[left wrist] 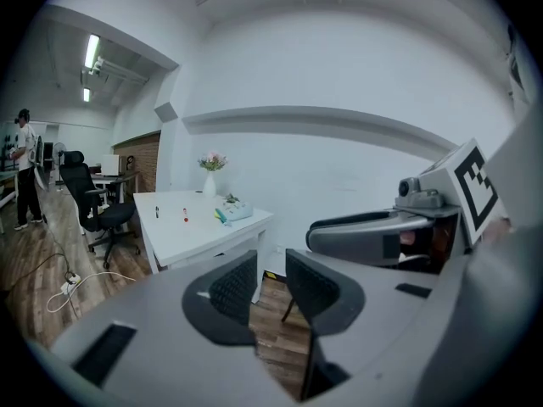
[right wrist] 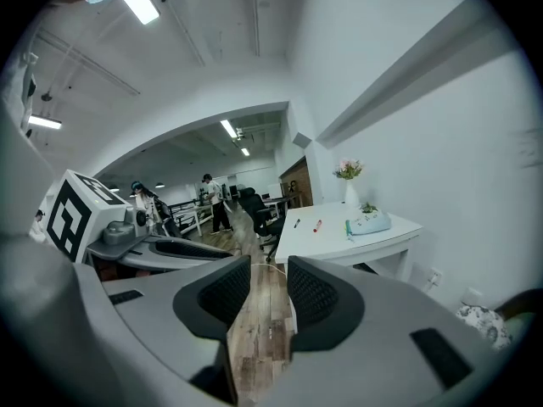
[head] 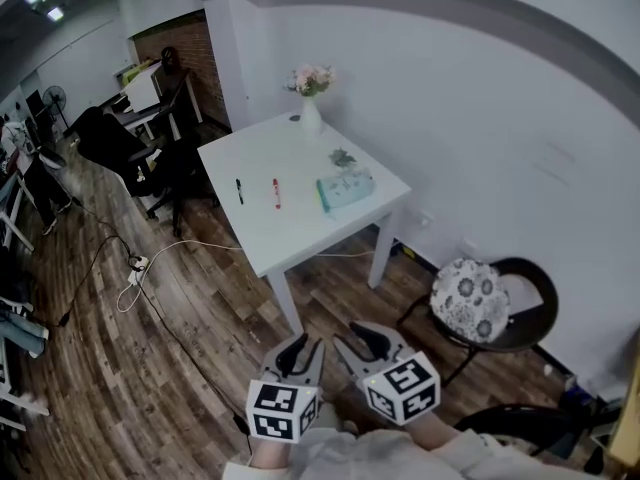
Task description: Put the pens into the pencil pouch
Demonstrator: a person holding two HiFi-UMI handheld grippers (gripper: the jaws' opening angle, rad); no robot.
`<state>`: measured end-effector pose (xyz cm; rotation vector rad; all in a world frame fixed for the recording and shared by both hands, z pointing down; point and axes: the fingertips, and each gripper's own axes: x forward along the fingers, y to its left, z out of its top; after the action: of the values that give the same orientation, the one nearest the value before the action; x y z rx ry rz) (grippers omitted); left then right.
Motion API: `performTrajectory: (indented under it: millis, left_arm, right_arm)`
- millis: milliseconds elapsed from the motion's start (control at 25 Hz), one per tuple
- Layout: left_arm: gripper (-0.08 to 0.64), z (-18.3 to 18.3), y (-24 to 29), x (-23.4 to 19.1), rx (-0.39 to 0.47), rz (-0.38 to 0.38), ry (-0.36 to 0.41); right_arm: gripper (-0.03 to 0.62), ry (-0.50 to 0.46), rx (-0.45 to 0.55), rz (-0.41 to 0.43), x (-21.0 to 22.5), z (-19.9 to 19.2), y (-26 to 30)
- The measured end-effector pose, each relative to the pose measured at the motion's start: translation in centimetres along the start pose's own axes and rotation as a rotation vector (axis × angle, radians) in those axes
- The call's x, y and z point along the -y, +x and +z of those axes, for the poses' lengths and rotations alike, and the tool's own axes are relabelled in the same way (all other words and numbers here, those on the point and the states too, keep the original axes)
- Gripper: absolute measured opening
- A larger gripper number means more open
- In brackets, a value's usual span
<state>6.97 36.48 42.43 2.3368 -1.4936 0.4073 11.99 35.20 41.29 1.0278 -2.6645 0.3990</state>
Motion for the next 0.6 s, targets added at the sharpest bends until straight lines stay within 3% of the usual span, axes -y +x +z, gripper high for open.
performTrajectory:
  millis: [360, 600]
  left_arm:
    - [0.107, 1.0, 3.8, -5.3, -0.014, 0.034, -0.037]
    - [0.107, 4.6, 8.7, -10.4, -0.026, -0.023, -0.017]
  right_arm:
    - [0.114, 0.046, -0.047, -0.018, 3.8, 0.3, 4.3]
    - [0.114, 0.044, -0.043, -0.048, 7.0, 3.7, 10.1]
